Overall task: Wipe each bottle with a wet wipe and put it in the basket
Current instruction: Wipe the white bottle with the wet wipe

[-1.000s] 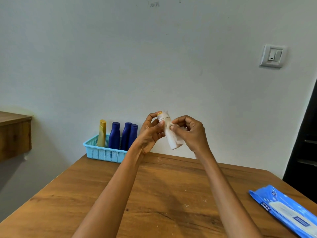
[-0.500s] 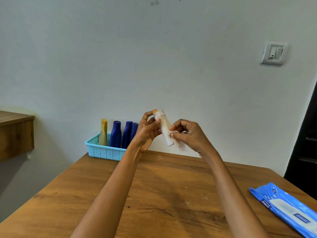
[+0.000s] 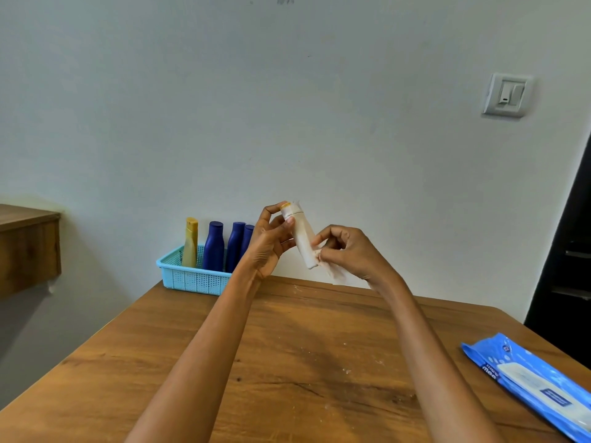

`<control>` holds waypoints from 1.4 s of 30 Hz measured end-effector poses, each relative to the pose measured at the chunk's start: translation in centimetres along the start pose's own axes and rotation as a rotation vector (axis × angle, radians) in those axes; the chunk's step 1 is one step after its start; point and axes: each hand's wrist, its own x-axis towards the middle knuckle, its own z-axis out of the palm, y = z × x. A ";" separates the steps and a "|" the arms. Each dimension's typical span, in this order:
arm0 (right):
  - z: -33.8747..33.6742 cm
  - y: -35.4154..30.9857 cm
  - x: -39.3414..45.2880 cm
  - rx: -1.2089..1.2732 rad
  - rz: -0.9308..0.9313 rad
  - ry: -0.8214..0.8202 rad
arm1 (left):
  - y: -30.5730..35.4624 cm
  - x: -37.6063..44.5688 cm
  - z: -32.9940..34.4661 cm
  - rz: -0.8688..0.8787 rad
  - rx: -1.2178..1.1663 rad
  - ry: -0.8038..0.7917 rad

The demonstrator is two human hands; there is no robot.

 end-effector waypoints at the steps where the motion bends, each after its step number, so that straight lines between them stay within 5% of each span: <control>1: 0.0 0.2 0.0 -0.019 0.034 -0.009 | -0.1 0.0 -0.1 -0.004 0.009 -0.001; 8: 0.5 0.6 0.4 -0.012 0.007 0.288 | -0.6 0.2 0.4 -0.016 -0.004 0.002; 14: -0.3 -0.7 -0.4 0.041 0.063 -0.068 | -0.3 0.2 -0.3 0.006 -0.019 0.000; 17: -0.1 0.2 -0.4 -0.076 0.122 -0.100 | -0.4 0.2 -0.4 0.004 -0.016 0.020; 25: -0.1 0.5 0.3 -0.079 0.056 0.235 | 0.0 0.2 -0.5 0.054 0.008 0.081; 30: 0.1 0.9 0.6 0.297 0.022 0.526 | -0.3 0.2 -0.4 -0.002 -0.017 0.030; 33: 0.7 0.8 1.1 0.359 0.003 0.425 | -0.5 0.3 0.0 -0.040 -0.018 -0.064; 36: 1.5 0.5 1.2 0.159 -0.091 0.310 | -0.8 0.3 0.3 -0.050 0.006 -0.114; 42: 0.8 0.6 0.5 0.073 -0.113 0.260 | -0.5 0.2 -0.3 -0.017 -0.026 -0.083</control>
